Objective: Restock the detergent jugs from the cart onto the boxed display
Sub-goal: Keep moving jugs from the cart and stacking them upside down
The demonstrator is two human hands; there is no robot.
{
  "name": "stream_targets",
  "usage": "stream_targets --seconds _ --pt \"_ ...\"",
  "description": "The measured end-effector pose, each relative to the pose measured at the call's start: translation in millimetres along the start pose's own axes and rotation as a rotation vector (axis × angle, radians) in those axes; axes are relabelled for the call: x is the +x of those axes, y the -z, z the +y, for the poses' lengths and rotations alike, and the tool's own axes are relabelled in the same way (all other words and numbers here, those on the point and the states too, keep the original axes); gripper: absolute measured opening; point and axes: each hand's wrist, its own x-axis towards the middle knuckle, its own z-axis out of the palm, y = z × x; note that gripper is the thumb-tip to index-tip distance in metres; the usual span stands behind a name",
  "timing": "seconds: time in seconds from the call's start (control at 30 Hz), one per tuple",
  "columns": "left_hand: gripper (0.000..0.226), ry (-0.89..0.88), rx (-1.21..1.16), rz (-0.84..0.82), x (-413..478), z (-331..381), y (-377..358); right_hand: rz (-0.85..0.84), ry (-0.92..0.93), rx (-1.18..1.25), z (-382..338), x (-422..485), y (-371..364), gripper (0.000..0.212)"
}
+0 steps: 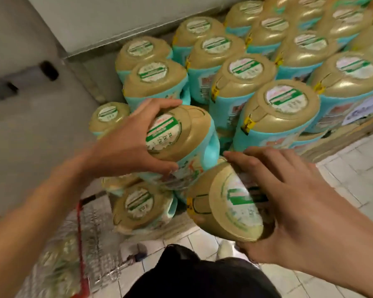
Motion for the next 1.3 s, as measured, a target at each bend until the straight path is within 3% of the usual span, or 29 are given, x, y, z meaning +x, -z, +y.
stream_targets --seconds 0.33,0.63,0.77,0.87,1.0,1.1,1.2,1.3 --pt "0.111 0.140 0.248 0.091 37 0 -21 -0.120 0.292 -0.078 23 64 -12 0.123" --pt "0.131 0.253 0.358 0.070 73 -13 -13 -0.113 0.329 -0.039 25 103 -16 0.123" --pt "0.118 0.258 0.410 0.026 82 -21 -7 -0.150 0.332 -0.027 21 117 -15 0.126" --pt "0.104 0.207 0.322 0.039 83 -30 -1 -0.176 0.345 -0.001 23 131 -14 0.126" --pt "0.096 0.114 0.066 0.161 69 -41 -4 -0.216 0.389 0.103 34 136 -12 0.122" --pt "0.076 0.099 -0.238 0.406 50 -45 -17 -0.174 0.415 0.188 40 135 -14 0.102" --pt "0.043 0.172 -0.271 0.729 27 -53 -39 -0.158 0.410 0.202 41 132 -15 0.095" --pt "0.041 0.200 -0.257 0.774 8 -58 -66 -0.149 0.390 0.175 39 127 -16 0.097"
